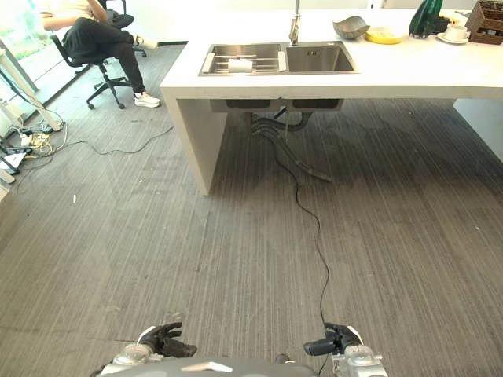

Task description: Place the dishes in the dishwasher.

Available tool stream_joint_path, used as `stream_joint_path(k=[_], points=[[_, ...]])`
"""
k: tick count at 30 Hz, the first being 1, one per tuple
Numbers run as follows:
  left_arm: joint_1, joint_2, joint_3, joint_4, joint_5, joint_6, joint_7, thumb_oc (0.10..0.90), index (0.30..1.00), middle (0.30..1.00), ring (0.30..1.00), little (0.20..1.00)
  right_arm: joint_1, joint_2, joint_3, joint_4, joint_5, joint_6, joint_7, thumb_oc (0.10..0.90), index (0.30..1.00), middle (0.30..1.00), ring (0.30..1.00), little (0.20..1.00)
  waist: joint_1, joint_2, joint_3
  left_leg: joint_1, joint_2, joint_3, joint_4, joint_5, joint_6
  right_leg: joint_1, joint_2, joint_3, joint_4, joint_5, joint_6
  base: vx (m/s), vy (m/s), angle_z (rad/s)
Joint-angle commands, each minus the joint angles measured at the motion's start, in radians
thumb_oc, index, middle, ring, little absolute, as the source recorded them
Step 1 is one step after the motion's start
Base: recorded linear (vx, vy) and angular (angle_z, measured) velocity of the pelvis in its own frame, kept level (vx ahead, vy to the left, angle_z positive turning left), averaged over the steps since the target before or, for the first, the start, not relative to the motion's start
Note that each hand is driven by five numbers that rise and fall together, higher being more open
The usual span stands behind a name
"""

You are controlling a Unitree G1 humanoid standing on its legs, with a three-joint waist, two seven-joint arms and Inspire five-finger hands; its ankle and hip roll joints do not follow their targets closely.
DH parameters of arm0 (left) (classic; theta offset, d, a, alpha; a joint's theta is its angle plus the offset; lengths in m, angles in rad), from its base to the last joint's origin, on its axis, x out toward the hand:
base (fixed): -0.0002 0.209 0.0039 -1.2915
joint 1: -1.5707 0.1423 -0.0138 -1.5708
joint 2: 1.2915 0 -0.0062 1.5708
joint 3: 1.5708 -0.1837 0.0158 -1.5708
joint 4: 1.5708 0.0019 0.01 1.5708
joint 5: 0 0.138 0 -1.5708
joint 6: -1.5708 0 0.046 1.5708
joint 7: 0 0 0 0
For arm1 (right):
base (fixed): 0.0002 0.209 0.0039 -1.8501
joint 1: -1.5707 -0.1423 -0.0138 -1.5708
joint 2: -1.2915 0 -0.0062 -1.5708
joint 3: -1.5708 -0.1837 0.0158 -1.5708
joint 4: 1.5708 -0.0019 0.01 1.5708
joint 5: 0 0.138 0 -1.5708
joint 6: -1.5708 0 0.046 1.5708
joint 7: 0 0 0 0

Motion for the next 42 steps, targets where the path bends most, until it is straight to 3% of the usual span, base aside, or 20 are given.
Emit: stream_joint_path(k=[1,9,12,13,14,15,16,19,20,23,26,30,32,34,35,36,37,39,40,42], points=[[-0.089,-0.008,-0.004,0.05,-0.075,-0.022,-0.003,0.8,0.9,0.9,0.9,0.9,-0.069,0.008,0.002,0.021,0.062,-0.024,0.003,0.8,0.9,0.9,0.9,0.9,0.007,-0.039,-0.009,-0.024,0.012,-0.006,0.0,-0.037,-0.061,-0.015,-0.126,0.04,0.01,-0.035,0.162,0.0,0.0,0.0],[-0.099,-0.007,0.0,0.066,-0.097,-0.021,-0.01,0.8,0.9,0.9,0.9,0.9,-0.108,0.001,0.007,0.077,0.052,-0.006,0.019,0.8,0.9,0.9,0.9,0.9,0.021,-0.04,0.01,-0.028,-0.022,-0.03,0.0,-0.044,-0.021,-0.055,-0.148,0.073,0.067,-0.032,0.168,-0.01,0.082,-0.08],[-0.11,0.014,-0.013,-0.002,-0.094,-0.018,-0.009,0.8,0.9,0.9,0.9,0.9,-0.123,-0.006,0.0,0.067,0.046,0.0,0.024,0.8,0.9,0.9,0.9,0.9,0.034,-0.037,0.04,-0.054,-0.036,-0.043,0.061,-0.074,0.022,-0.164,-0.185,0.092,0.333,-0.085,0.17,-0.04,0.177,-0.1],[-0.11,0.014,-0.013,-0.003,-0.094,-0.018,-0.009,0.8,0.9,0.9,0.9,0.9,-0.123,-0.006,0.0,0.067,0.046,0.0,0.024,0.8,0.9,0.9,0.9,0.9,0.035,-0.038,0.04,-0.056,-0.038,-0.042,0.062,-0.075,0.022,-0.169,-0.187,0.094,0.34,-0.089,0.171,-0.02,0.06,-0.02],[-0.11,0.014,-0.013,-0.003,-0.094,-0.018,-0.009,0.8,0.9,0.9,0.9,0.9,-0.123,-0.006,0.0,0.067,0.046,0.0,0.024,0.8,0.9,0.9,0.9,0.9,0.035,-0.038,0.039,-0.056,-0.038,-0.042,0.063,-0.075,0.022,-0.17,-0.187,0.095,0.341,-0.089,0.171,-0.02,0.114,0.07],[-0.122,0.029,-0.022,-0.064,-0.102,-0.016,-0.002,0.8,0.9,0.9,0.9,0.9,-0.133,-0.01,0.0,0.041,0.059,-0.003,0.019,0.8,0.9,0.9,0.9,0.9,0.03,-0.033,0.077,-0.055,-0.035,-0.046,0.088,-0.093,0.038,-0.245,-0.202,0.096,0.5,-0.066,0.179,0.01,0.13,0.12],[-0.126,0.034,-0.025,-0.079,-0.102,-0.014,0.002,0.8,0.9,0.9,0.9,0.9,-0.133,-0.01,-0.003,0.036,0.065,-0.002,0.016,0.8,0.9,0.9,0.9,0.9,0.028,-0.035,0.087,-0.05,-0.035,-0.05,0.095,-0.101,0.041,-0.272,-0.203,0.1,0.537,-0.051,0.18,0.09,0.134,0.09],[-0.123,0.048,-0.023,-0.151,-0.124,-0.021,0.02,0.8,0.9,0.9,0.9,0.9,-0.127,-0.02,-0.014,0.009,0.079,-0.002,0.009,0.8,0.9,0.9,0.9,0.9,0.014,-0.044,0.095,-0.005,-0.046,-0.077,0.081,-0.131,0.039,-0.307,-0.193,0.075,0.417,-0.015,0.163,0.29,-0.055,0.16],[-0.128,0.058,-0.024,-0.188,-0.144,-0.026,0.026,0.8,0.9,0.9,0.9,0.9,-0.13,-0.029,-0.011,-0.012,0.088,-0.005,0.0,0.8,0.9,0.9,0.9,0.9,-0.002,-0.05,0.107,0.027,-0.051,-0.104,0.068,-0.147,0.028,-0.357,-0.199,0.074,0.306,0.034,0.172,0.36,-0.132,0.45],[-0.126,0.072,-0.012,-0.251,-0.156,-0.032,0.034,0.8,0.9,0.9,0.9,0.9,-0.12,-0.032,-0.016,-0.036,0.09,0.002,0.001,0.8,0.9,0.9,0.9,0.9,-0.028,-0.051,0.119,0.088,-0.043,-0.144,0.064,-0.192,0.007,-0.391,-0.202,0.101,0.143,0.101,0.203,0.31,-0.089,0.52],[-0.111,0.083,0.011,-0.296,-0.168,-0.038,0.041,0.8,0.9,0.9,0.9,0.9,-0.091,-0.035,-0.02,-0.053,0.073,0.005,0.011,0.8,0.9,0.9,0.9,0.9,-0.038,-0.059,0.113,0.146,-0.038,-0.174,0.067,-0.236,-0.004,-0.419,-0.214,0.108,0.115,0.157,0.221,0.47,-0.13,0.29],[-0.093,0.092,0.029,-0.359,-0.185,-0.042,0.047,0.8,0.9,0.9,0.9,0.9,-0.063,-0.047,-0.026,-0.051,0.059,0.007,0.026,0.8,0.9,0.9,0.9,0.9,-0.047,-0.061,0.082,0.175,-0.016,-0.2,0.096,-0.277,-0.015,-0.41,-0.206,0.106,0.16,0.144,0.205,0.28,-0.119,0.32],[-0.072,0.101,0.049,-0.405,-0.218,-0.053,0.051,0.8,0.9,0.9,0.9,0.9,-0.053,-0.059,-0.025,-0.03,0.038,0.008,0.038,0.8,0.9,0.9,0.9,0.9,-0.046,-0.049,0.064,0.156,0.025,-0.207,0.183,-0.234,-0.039,-0.402,-0.175,0.093,0.196,0.115,0.18,0.36,-0.242,0.5],[-0.053,0.106,0.063,-0.467,-0.248,-0.051,0.052,0.8,0.9,0.9,0.9,0.9,-0.041,-0.067,-0.022,-0.017,0.023,0.01,0.043,0.8,0.9,0.9,0.9,0.9,-0.035,-0.041,0.056,0.104,0.053,-0.212,0.319,-0.148,-0.061,-0.364,-0.146,0.07,0.211,0.069,0.149,0.36,-0.335,0.24],[-0.05,0.116,0.077,-0.543,-0.276,-0.048,0.059,0.8,0.9,0.9,0.9,0.9,-0.034,-0.077,-0.026,-0.021,0.02,0.009,0.042,0.8,0.9,0.9,0.9,0.9,-0.02,-0.053,0.07,-0.016,0.066,-0.22,0.554,-0.028,-0.075,-0.305,-0.129,0.053,0.201,0.029,0.11,0.27,-0.314,0.3],[-0.05,0.116,0.077,-0.543,-0.276,-0.048,0.059,0.8,0.9,0.9,0.9,0.9,-0.034,-0.077,-0.026,-0.021,0.02,0.009,0.042,0.8,0.9,0.9,0.9,0.9,-0.021,-0.054,0.069,-0.017,0.065,-0.221,0.554,-0.027,-0.075,-0.306,-0.13,0.052,0.201,0.029,0.11,0.34,-0.467,0.3],[-0.057,0.131,0.089,-0.632,-0.295,-0.055,0.066,0.8,0.9,0.9,0.9,0.9,-0.035,-0.087,-0.032,-0.011,0.021,0.011,0.034,0.8,0.9,0.9,0.9,0.9,-0.005,-0.065,0.095,-0.1,0.116,-0.151,0.707,0.037,-0.072,-0.249,-0.109,0.03,0.198,-0.023,0.067,0.15,-0.235,0.07],[-0.062,0.136,0.094,-0.677,-0.302,-0.057,0.071,0.8,0.9,0.9,0.9,0.9,-0.036,-0.085,-0.035,-0.005,0.023,0.011,0.029,0.8,0.9,0.9,0.9,0.9,0.005,-0.074,0.103,-0.14,0.12,-0.127,0.729,0.035,-0.065,-0.227,-0.11,0.025,0.196,-0.042,0.055,0.23,-0.244,-0.07],[-0.074,0.134,0.103,-0.75,-0.31,-0.073,0.081,0.8,0.9,0.9,0.9,0.9,-0.032,-0.083,-0.034,0.009,0.026,0.007,0.026,0.8,0.9,0.9,0.9,0.9,0.037,-0.076,0.126,-0.253,0.062,-0.11,0.724,-0.037,-0.047,-0.182,-0.1,0.026,0.189,-0.07,0.053,0.23,-0.168,0.25],[-0.087,0.138,0.108,-0.787,-0.306,-0.082,0.088,0.8,0.9,0.9,0.9,0.9,-0.029,-0.081,-0.033,0.019,0.026,0.003,0.028,0.8,0.9,0.9,0.9,0.9,0.05,-0.08,0.126,-0.291,0.031,-0.103,0.669,-0.051,-0.041,-0.165,-0.097,0.027,0.176,-0.077,0.059,0.24,-0.097,0.06]])
